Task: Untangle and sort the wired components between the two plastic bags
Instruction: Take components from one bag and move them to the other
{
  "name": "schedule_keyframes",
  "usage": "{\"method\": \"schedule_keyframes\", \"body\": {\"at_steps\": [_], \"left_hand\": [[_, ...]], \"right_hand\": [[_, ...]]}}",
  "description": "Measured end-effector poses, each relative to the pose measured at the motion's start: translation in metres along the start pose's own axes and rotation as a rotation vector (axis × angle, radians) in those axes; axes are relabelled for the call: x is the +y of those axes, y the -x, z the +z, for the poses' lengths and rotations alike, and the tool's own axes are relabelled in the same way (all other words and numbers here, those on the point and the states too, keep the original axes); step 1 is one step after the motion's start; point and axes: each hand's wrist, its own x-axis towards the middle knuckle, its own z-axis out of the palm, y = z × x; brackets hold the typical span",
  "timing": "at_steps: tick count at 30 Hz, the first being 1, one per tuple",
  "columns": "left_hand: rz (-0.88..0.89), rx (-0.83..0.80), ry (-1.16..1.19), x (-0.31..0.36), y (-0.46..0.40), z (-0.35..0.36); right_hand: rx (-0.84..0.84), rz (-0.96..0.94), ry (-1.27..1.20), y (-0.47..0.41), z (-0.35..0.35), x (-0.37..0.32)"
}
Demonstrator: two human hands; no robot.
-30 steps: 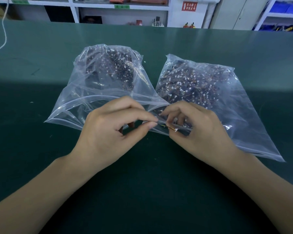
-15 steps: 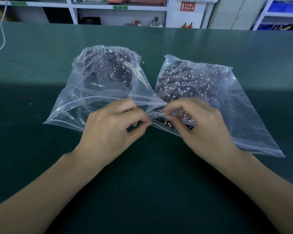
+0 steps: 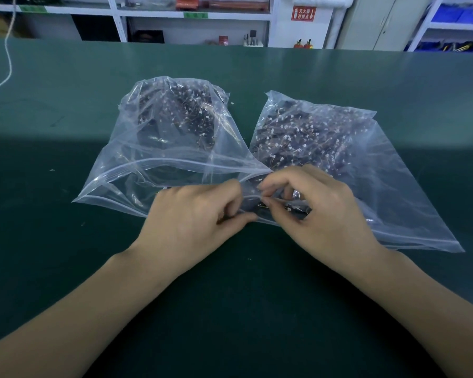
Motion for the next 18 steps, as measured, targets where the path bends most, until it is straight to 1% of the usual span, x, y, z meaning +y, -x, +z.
{"method": "schedule_keyframes", "body": {"at_steps": [2, 5, 7, 9, 12, 18], "left_hand": [[-0.067, 0.011, -0.055, -0.009, 0.002, -0.004], [-0.217, 0.027, -0.131, -0.03, 0.007, -0.01], [-0.28, 0.011, -0.172, -0.043, 0.008, -0.012], [-0.31, -0.034, -0.174, -0.051, 0.006, -0.014], [-0.315, -0.102, -0.105, -0.051, 0.005, -0.014], [-0.345, -0.139, -0.138, -0.049, 0.006, -0.015]], "right_hand": [[-0.023, 0.001, 0.006, 0.0, 0.0, 0.0], [-0.047, 0.003, 0.023, 0.001, 0.0, -0.002], [-0.056, 0.011, 0.021, 0.001, 0.001, -0.002], [-0.059, 0.019, 0.02, 0.002, 0.002, -0.003], [-0.053, 0.024, 0.012, 0.001, 0.002, -0.003], [-0.057, 0.034, 0.009, 0.002, 0.002, -0.002]]}}
